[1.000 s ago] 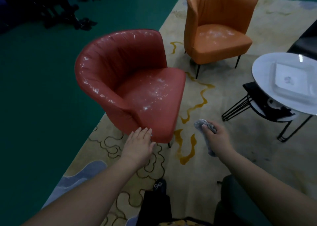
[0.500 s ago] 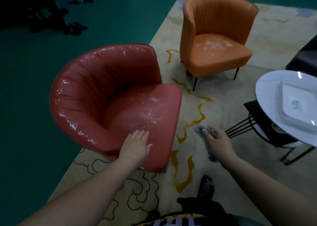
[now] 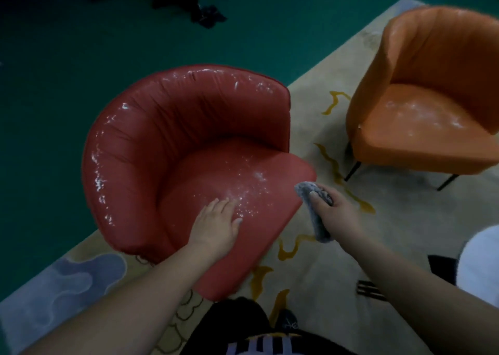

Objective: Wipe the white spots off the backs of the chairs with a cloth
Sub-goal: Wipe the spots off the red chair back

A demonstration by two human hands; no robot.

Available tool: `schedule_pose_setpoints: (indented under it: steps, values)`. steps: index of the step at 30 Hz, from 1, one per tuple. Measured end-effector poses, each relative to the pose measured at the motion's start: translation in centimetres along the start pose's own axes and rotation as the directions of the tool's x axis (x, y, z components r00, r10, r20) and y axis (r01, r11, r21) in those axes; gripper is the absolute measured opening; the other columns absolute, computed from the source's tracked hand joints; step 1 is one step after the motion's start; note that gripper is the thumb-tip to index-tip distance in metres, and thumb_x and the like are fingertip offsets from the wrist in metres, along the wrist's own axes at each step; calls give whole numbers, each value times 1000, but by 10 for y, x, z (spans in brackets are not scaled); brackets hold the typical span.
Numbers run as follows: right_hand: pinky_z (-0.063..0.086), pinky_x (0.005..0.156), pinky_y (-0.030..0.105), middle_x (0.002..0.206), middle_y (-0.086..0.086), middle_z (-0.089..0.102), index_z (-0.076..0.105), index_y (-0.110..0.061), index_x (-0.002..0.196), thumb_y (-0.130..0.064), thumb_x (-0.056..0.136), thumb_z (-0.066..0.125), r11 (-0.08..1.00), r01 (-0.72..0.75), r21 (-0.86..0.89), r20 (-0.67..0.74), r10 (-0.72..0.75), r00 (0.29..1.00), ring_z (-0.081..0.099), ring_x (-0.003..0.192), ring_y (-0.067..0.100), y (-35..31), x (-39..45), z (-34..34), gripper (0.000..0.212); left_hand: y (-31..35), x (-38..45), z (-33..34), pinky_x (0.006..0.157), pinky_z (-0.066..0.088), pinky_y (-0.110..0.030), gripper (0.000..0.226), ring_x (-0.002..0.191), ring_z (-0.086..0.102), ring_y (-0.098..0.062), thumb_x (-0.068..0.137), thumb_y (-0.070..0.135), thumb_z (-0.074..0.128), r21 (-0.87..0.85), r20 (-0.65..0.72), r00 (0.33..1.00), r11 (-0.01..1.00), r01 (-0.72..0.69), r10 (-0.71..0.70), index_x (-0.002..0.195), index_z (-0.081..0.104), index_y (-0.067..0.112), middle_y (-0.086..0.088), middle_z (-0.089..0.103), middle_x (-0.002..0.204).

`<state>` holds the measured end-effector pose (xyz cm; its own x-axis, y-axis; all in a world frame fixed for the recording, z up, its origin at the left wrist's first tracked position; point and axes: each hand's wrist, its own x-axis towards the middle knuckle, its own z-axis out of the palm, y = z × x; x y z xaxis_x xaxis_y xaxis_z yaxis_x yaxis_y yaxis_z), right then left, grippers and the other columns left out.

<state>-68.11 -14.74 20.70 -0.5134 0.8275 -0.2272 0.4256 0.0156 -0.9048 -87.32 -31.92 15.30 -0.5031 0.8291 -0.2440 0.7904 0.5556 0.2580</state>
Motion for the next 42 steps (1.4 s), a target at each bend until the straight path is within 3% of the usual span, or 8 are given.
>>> schedule_pose_setpoints:
  steps: [7,17,22,24,27,30,36,42]
  values:
    - [47,81,21,95,-34,66,62,-55,96,-22,95,57,999,41,20,220,-44,975,62,91,-10,-13,65,31,34,-5,25,-13,119,14,-33,56,145,18,-19,100,40,38,-172,-63,981,970,172,-185,150,25,18,-3,26,156]
    - [47,80,22,95,-29,67,63,-55,95,-13,89,64,996,78,-37,363,-59,930,63,88,-8,-40,160,70,43,-49,87,-36,118,19,-39,58,146,15,-20,99,40,39,-174,-36,935,924,341,-352,151,23,19,-2,22,158]
    - [45,95,29,124,-13,56,47,-33,136,-18,86,69,993,17,-119,445,38,895,55,111,7,-50,195,92,57,-68,100,-45,117,20,-38,56,145,17,-20,99,39,38,-188,-52,895,885,426,-443,150,25,18,-2,25,157]
    - [45,97,30,121,-15,52,43,-31,138,-20,83,72,984,25,-179,507,70,859,52,112,7,-54,212,102,63,-73,104,-42,117,21,-37,56,145,18,-20,100,39,38,-205,-50,866,854,478,-497,150,26,18,-2,26,156]
    - [51,71,22,89,-13,71,67,-32,96,-22,79,73,973,49,-227,615,104,782,68,90,11,-57,244,120,20,-73,107,-31,117,20,-36,56,145,17,-19,100,39,38,-233,-25,805,787,572,-592,150,24,19,-1,25,157]
    - [48,61,21,78,-12,71,67,-35,82,-30,69,75,965,47,-260,690,151,708,69,74,5,-57,274,140,15,-64,106,-15,118,18,-34,56,145,17,-18,100,39,39,-288,-13,715,687,667,-699,150,25,20,1,25,156]
    - [52,70,29,95,-1,67,57,-29,93,-24,79,61,919,130,-371,795,242,556,65,88,14,-41,318,178,16,-45,114,20,119,17,-34,56,145,16,-18,100,40,36,-341,40,577,531,775,-816,150,25,19,0,26,156]
    - [54,81,36,102,1,65,51,-22,111,-38,84,64,882,242,-405,836,250,489,65,93,16,-11,347,216,34,-41,135,58,118,14,-29,54,145,18,-16,100,39,38,-424,32,485,428,798,-874,149,28,20,2,30,155]
